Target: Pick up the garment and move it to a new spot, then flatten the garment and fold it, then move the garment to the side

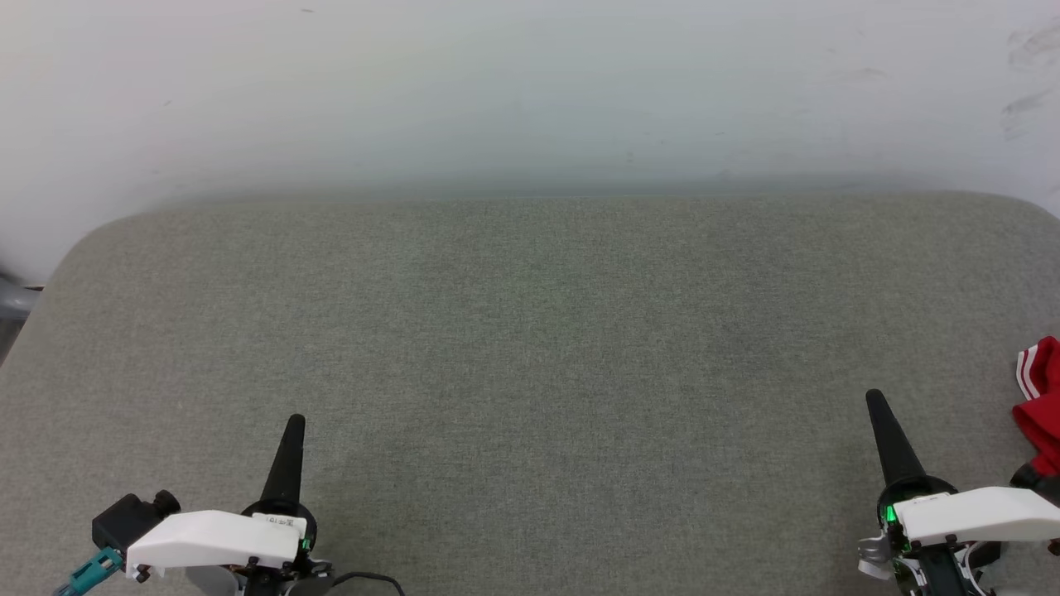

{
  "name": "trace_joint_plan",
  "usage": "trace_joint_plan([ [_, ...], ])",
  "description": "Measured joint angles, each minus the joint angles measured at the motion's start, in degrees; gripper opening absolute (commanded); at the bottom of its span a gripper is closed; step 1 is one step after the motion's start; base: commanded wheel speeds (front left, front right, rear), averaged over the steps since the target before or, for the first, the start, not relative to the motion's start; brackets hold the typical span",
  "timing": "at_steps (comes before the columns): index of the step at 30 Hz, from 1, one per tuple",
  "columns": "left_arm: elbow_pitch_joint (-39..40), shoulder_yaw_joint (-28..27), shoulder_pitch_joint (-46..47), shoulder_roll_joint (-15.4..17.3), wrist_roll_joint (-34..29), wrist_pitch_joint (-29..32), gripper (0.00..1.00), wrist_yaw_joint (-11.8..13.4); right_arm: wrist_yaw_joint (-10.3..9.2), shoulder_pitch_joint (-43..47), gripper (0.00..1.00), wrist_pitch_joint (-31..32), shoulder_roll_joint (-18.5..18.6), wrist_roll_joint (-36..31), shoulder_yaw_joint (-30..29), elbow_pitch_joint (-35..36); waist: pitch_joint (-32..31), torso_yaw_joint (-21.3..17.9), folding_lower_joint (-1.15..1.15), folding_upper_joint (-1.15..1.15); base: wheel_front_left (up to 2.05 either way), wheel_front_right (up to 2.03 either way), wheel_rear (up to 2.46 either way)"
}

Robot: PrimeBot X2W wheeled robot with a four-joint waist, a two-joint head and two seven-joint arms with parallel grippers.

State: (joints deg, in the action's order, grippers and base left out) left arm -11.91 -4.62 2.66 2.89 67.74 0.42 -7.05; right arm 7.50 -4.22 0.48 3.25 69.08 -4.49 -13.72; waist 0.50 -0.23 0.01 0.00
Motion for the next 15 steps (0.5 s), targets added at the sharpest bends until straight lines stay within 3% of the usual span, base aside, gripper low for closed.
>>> trace_joint_plan([
  [15,-0.8,-0.8,1.2,0.0,9.1,2.2,0.0,0.0,0.0,-0.5,0.0,2.2,-0.1,8.5,-0.7,-0.1,-0.1,0.1,-0.01,0.0,0.0,0.0,0.0],
])
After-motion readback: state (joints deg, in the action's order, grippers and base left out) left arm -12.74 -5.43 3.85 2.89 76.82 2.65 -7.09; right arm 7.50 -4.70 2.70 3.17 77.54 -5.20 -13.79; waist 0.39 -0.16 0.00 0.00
